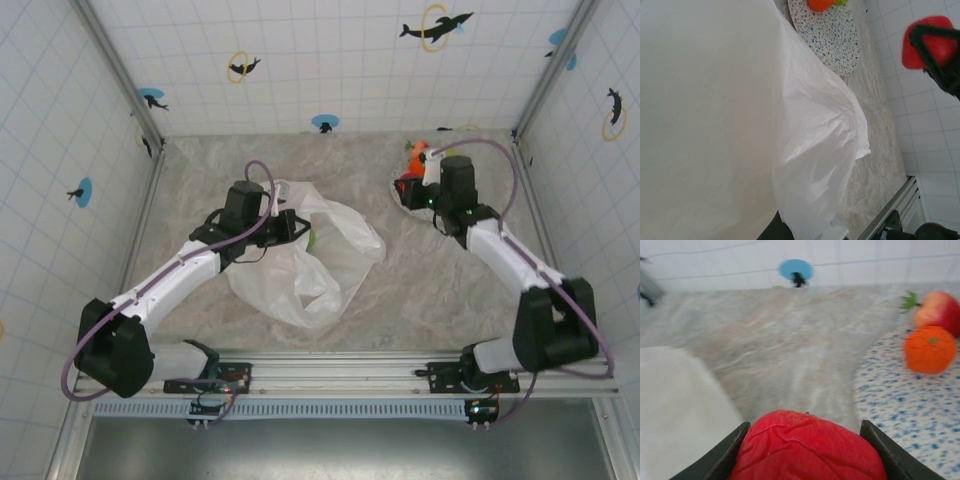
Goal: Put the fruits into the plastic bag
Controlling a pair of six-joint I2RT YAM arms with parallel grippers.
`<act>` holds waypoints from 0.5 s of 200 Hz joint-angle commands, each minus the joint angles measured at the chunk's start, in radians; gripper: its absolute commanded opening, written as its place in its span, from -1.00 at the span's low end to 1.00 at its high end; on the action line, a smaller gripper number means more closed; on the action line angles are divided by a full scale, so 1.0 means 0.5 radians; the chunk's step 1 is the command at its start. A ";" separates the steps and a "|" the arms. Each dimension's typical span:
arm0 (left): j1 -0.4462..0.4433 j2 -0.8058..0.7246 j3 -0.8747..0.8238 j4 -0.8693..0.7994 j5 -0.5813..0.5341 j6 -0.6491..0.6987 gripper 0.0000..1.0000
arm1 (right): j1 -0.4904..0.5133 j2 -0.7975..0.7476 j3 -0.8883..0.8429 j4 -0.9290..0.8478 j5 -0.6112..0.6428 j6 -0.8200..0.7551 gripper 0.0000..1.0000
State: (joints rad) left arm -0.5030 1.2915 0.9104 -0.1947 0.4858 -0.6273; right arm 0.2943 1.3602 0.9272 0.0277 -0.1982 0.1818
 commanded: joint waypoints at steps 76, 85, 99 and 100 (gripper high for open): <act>0.012 -0.112 -0.017 -0.055 -0.005 0.048 -1.00 | 0.860 -0.670 -0.584 -0.077 -0.045 -0.319 0.08; 0.012 -0.110 -0.018 -0.052 0.003 0.044 -1.00 | 0.915 -0.646 -0.624 -0.035 -0.026 -0.332 0.08; 0.012 -0.109 -0.020 -0.046 0.010 0.037 -1.00 | 0.985 -0.573 -0.659 0.042 0.003 -0.365 0.09; 0.013 -0.109 -0.021 -0.046 0.010 0.035 -1.00 | 0.988 -0.568 -0.663 0.047 0.006 -0.366 0.09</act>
State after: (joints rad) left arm -0.5030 1.2503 0.9085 -0.2096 0.4854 -0.6250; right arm 0.7460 1.0370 0.6327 0.0002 -0.2390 0.0505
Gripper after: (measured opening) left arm 0.040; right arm 0.556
